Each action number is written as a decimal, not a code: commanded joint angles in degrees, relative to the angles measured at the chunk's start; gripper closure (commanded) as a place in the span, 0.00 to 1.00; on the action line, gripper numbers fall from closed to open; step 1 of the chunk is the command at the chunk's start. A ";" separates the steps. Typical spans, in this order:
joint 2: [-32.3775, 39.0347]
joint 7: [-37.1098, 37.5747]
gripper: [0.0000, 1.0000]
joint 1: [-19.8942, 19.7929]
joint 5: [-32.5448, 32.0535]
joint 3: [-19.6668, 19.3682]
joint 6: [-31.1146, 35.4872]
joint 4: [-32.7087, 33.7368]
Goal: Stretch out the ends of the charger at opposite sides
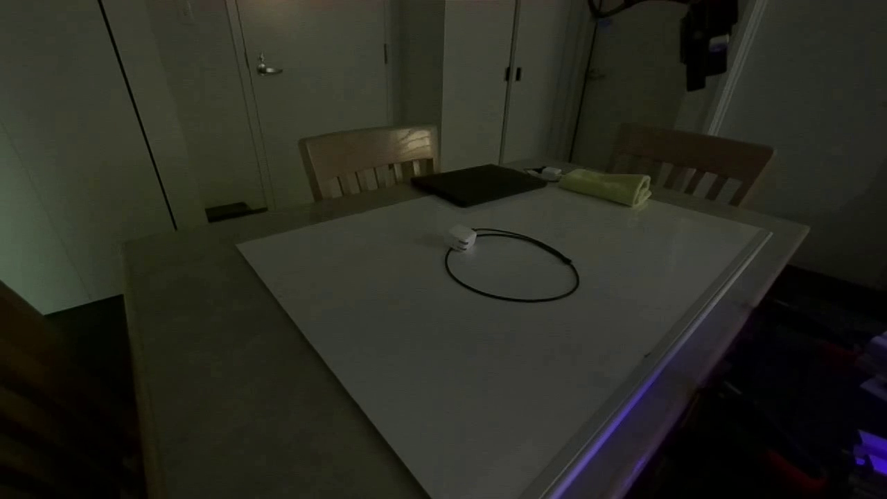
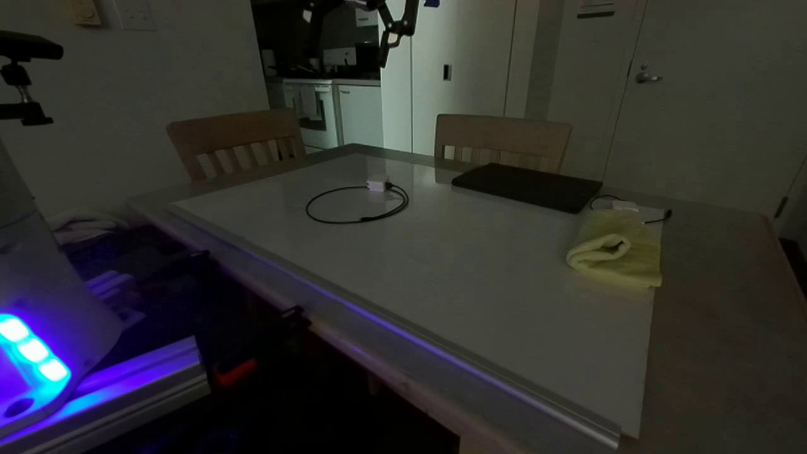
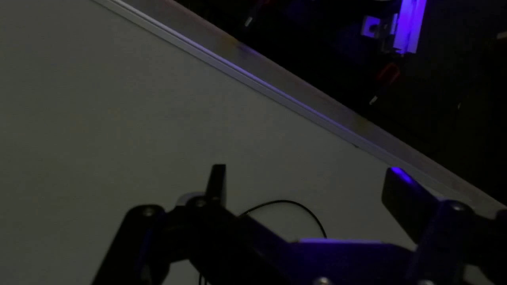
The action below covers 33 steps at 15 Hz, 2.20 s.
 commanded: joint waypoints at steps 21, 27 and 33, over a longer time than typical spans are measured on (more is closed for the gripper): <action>25.14 -38.21 0.00 1.39 5.01 15.33 19.14 11.87; 26.67 -45.67 0.00 0.32 6.84 16.28 29.70 8.75; 34.24 -63.70 0.00 -1.82 10.28 21.57 41.02 10.81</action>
